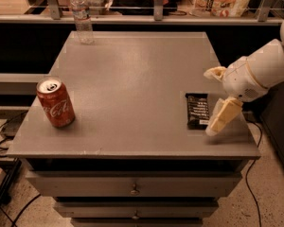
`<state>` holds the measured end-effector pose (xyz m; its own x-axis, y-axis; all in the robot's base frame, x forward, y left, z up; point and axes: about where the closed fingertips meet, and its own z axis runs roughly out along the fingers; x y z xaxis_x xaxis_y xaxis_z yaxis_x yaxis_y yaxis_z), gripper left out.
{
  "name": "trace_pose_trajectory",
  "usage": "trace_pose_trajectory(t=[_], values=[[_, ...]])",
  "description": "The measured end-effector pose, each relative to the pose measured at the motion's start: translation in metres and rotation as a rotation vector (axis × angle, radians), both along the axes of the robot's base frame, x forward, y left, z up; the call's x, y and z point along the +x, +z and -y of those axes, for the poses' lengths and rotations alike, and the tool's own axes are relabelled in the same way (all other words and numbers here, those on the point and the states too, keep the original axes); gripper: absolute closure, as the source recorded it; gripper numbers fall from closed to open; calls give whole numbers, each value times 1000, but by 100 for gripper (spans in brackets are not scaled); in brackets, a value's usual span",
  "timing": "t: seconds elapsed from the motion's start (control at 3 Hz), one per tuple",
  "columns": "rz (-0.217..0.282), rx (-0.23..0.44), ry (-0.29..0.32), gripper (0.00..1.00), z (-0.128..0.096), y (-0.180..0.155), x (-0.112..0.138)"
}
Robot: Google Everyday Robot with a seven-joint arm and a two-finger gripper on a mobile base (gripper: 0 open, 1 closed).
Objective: Move rxbar chocolate near coke can
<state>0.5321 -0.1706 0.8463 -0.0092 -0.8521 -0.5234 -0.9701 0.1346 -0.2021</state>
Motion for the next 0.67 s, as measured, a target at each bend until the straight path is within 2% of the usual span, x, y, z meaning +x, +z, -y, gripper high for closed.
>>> trace_pose_trajectory(t=[0.33, 0.67], values=[[-20, -10, -1, 0, 1, -15, 3], [-52, -8, 13, 17, -7, -28, 4]])
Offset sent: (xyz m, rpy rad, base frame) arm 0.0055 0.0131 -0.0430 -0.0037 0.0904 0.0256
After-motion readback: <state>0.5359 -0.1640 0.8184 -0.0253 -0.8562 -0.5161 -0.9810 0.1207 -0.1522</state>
